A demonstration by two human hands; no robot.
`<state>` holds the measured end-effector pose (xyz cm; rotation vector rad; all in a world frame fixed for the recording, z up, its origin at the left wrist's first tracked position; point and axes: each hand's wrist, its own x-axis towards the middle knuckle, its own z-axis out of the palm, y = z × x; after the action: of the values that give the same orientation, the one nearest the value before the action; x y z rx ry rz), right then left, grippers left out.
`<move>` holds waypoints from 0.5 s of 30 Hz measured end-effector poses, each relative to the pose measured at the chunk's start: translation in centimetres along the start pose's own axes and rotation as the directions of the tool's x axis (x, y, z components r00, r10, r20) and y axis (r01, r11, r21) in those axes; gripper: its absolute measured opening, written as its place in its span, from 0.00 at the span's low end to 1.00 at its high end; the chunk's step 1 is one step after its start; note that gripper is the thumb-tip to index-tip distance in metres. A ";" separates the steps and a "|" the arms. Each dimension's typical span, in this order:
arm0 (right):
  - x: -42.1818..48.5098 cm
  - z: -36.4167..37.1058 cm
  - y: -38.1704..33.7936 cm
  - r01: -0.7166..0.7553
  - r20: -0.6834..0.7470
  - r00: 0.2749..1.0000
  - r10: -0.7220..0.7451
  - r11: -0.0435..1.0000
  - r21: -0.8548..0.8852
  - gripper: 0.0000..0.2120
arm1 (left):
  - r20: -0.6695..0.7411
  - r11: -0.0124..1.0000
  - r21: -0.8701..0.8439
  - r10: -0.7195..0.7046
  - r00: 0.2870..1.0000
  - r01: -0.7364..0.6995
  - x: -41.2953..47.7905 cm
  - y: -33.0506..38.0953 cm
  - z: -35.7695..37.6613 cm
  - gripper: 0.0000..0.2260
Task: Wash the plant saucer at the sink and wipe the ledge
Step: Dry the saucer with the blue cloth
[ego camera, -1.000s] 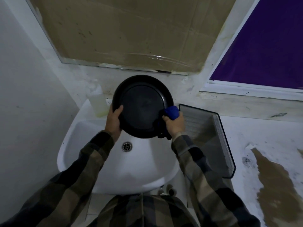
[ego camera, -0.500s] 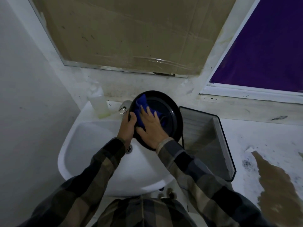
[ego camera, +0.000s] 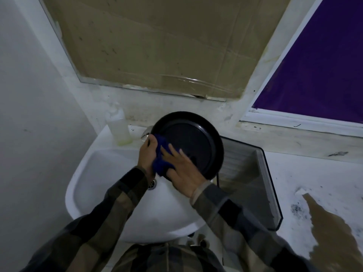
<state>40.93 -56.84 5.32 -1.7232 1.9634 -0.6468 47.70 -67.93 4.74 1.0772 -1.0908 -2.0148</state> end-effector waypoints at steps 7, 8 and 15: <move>2.7 -4.7 6.6 -0.245 -0.098 0.969 0.227 0.931 -0.269 0.34 | 0.004 0.998 0.042 0.036 0.999 -0.036 -0.4 1.0 -0.4 0.18; 1.8 -4.6 6.6 -0.250 -0.095 0.968 0.231 0.905 -0.344 0.38 | -0.016 0.998 0.048 0.032 0.999 -0.031 0.1 1.5 -0.8 0.19; -2.7 -1.7 3.4 0.046 -0.021 0.998 -0.056 0.938 -0.343 0.33 | -0.074 0.996 0.089 -0.015 0.997 0.021 1.3 2.8 -1.9 0.21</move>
<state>37.59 -53.73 4.66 -1.9813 2.1587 -0.3622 49.05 -71.05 6.01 1.2014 -1.1466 -1.9401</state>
